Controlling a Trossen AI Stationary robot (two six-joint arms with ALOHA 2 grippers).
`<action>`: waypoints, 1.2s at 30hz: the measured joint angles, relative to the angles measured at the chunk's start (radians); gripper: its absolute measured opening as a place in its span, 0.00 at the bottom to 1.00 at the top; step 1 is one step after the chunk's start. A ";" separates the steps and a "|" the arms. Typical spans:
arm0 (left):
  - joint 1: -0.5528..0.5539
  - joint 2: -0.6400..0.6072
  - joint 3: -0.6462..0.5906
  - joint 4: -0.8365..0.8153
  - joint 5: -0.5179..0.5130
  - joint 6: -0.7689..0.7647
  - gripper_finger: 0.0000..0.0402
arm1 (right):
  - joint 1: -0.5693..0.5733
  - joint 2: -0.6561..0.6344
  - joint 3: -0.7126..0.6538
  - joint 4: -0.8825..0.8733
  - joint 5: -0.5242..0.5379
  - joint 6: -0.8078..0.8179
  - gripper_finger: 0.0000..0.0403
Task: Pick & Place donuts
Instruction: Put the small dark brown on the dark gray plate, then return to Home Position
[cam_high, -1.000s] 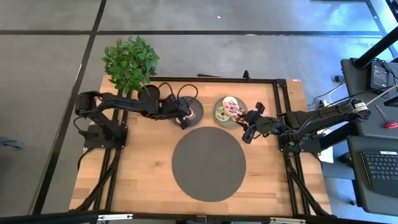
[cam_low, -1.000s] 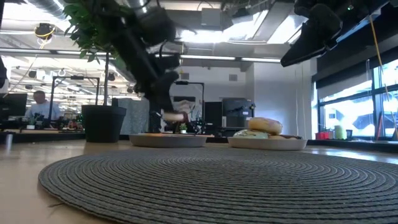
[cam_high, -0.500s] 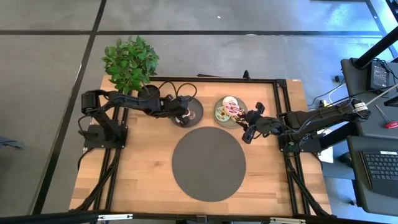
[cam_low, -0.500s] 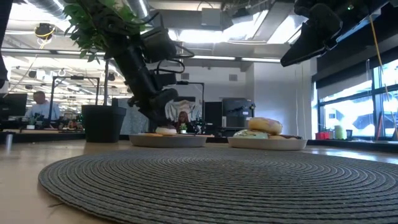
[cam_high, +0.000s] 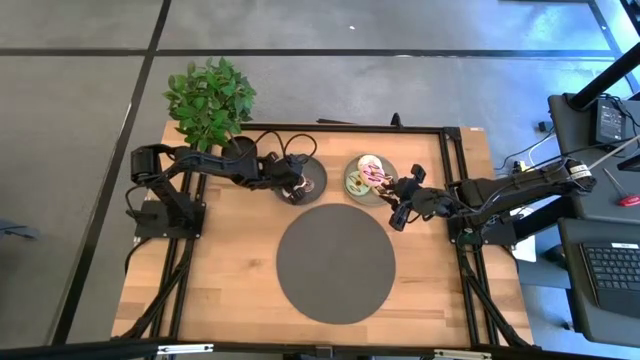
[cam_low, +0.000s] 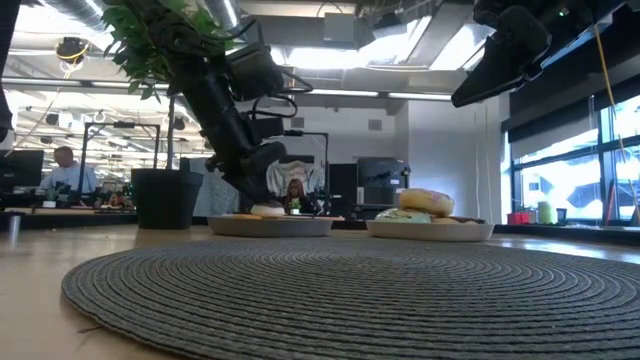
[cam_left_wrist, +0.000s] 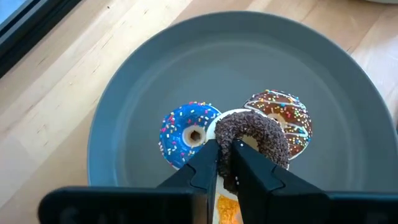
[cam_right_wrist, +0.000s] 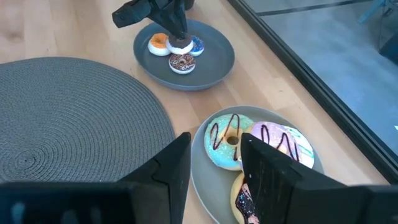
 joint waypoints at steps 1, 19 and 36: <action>0.000 0.000 0.000 0.000 0.000 0.000 0.11 | 0.000 0.000 0.000 0.000 0.000 0.000 0.35; 0.001 -0.029 0.000 -0.009 -0.007 -0.002 0.31 | 0.000 0.000 0.000 -0.002 0.000 0.000 0.35; -0.145 -0.368 -0.147 0.129 0.100 0.077 0.30 | 0.134 -0.058 -0.241 0.330 -0.077 0.010 0.35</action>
